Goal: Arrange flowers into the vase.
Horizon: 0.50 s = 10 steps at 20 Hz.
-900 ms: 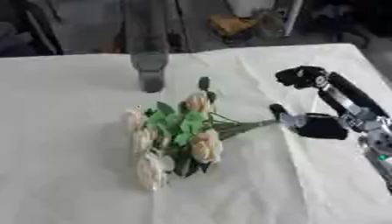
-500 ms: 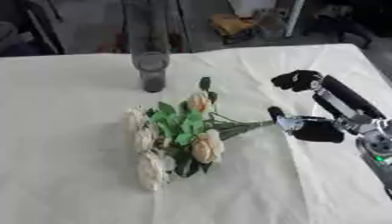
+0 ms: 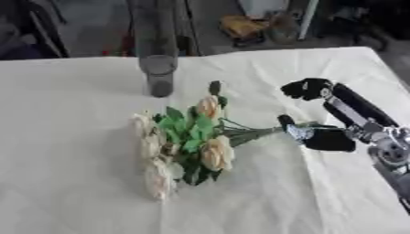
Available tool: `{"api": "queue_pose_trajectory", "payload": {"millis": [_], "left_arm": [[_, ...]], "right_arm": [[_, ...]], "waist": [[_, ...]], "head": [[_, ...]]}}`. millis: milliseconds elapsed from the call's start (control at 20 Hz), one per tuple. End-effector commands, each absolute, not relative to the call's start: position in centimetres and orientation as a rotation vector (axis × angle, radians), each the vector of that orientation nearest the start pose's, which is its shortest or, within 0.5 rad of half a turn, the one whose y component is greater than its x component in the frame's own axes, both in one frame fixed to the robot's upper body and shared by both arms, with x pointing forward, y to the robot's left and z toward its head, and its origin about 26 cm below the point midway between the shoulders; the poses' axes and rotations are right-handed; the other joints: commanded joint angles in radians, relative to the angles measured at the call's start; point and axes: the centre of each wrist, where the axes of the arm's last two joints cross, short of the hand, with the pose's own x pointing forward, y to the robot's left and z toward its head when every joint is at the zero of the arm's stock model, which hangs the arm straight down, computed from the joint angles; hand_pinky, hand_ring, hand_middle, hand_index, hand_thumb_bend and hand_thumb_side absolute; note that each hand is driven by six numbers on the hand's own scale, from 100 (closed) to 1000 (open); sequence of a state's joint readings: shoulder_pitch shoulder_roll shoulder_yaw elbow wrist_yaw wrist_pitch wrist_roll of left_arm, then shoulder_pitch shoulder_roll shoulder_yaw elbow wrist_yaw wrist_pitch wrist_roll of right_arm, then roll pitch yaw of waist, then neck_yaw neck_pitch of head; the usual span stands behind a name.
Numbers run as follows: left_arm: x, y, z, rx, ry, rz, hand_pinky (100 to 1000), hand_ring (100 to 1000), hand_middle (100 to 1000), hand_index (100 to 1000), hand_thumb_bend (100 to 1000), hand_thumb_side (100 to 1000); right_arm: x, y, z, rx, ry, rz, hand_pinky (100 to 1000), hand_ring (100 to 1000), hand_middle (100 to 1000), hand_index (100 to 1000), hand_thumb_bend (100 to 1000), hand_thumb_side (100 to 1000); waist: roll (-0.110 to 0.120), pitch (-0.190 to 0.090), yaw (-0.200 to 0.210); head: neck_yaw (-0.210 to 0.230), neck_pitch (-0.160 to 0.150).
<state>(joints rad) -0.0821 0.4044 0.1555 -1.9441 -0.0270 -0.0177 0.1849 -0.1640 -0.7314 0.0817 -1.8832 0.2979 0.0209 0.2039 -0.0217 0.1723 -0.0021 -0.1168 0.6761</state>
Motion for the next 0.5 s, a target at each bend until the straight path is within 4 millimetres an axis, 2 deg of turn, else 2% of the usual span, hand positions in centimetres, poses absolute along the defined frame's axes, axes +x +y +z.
{"api": "queue_pose_trajectory", "payload": {"millis": [50, 500], "left_arm": [[27.6, 33.8, 15.9, 0.557, -2.095, -0.144, 663, 717, 689, 717, 552, 725], [27.7, 33.8, 16.0, 0.551, -2.097, -0.147, 663, 718, 689, 718, 558, 724]], "right_arm": [[29.7, -33.1, 17.8, -0.657, -1.723, 1.128, 816, 806, 762, 862, 269, 309], [30.9, -33.3, 16.5, -0.672, -1.669, 1.141, 817, 808, 765, 864, 269, 313]], "waist": [[0.001, -0.014, 0.002], [0.003, -0.013, 0.007]], "head": [[-0.003, 0.010], [-0.007, 0.010]]}}
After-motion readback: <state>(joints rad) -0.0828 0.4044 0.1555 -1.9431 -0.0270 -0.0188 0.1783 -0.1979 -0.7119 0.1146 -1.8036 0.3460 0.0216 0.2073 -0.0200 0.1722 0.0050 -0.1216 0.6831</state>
